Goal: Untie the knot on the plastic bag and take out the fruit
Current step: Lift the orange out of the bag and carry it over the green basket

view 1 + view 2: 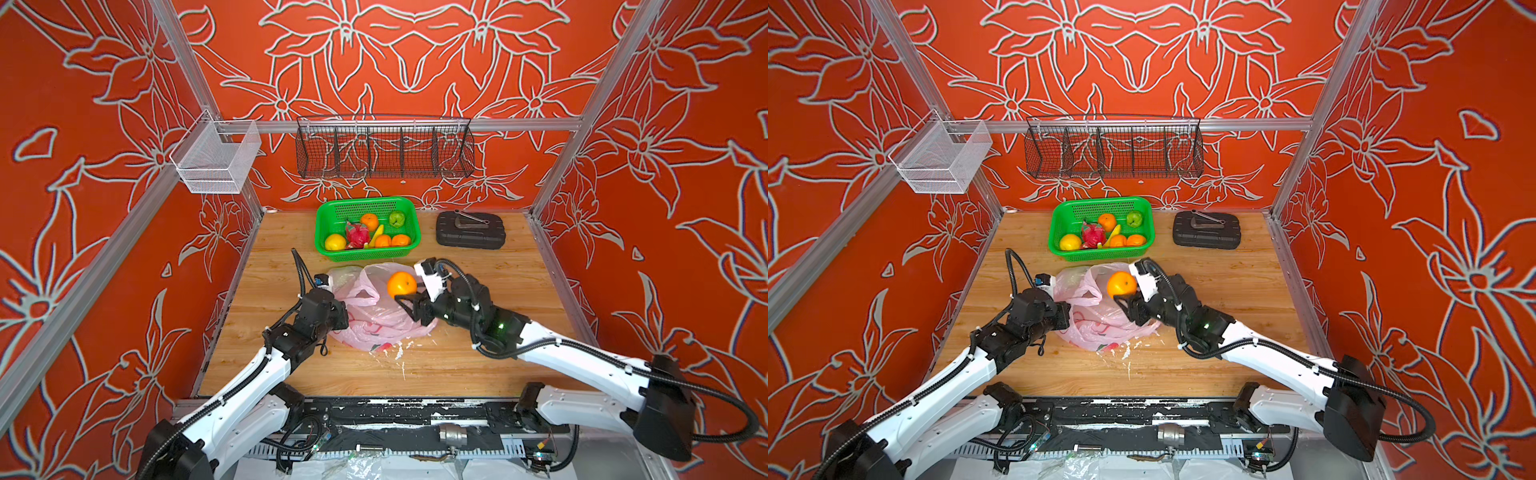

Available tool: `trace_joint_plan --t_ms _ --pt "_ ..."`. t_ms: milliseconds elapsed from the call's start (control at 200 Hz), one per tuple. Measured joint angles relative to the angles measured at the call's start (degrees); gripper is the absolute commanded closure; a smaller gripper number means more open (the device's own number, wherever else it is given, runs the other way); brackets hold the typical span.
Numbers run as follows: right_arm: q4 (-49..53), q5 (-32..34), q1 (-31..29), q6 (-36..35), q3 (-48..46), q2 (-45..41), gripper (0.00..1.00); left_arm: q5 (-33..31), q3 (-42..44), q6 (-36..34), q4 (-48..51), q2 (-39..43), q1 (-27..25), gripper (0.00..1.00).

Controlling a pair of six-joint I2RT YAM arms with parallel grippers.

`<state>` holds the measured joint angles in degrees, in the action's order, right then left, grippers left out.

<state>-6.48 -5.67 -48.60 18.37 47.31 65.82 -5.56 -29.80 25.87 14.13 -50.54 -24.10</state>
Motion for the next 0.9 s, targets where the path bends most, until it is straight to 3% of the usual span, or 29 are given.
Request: trace_joint_plan --t_ms 145,290,490,701,901 --pt "3.1 0.3 5.7 -0.2 9.7 5.2 0.44 0.9 -2.1 -1.1 0.9 -2.1 0.1 0.57" --pt "8.3 0.5 9.4 0.4 21.7 15.8 0.44 1.7 -4.6 -3.3 3.5 -2.1 0.1 0.46" --pt "14.9 0.5 12.5 1.4 35.6 31.1 0.44 2.7 -8.3 -6.6 8.0 1.7 0.1 0.2" --pt "20.2 0.4 15.7 2.1 50.1 47.1 0.43 3.6 -16.3 -8.4 12.4 5.2 0.1 0.12" --pt "24.7 1.0 18.3 3.3 65.4 61.6 0.42 4.8 -21.4 -9.0 14.8 4.8 0.1 0.1"
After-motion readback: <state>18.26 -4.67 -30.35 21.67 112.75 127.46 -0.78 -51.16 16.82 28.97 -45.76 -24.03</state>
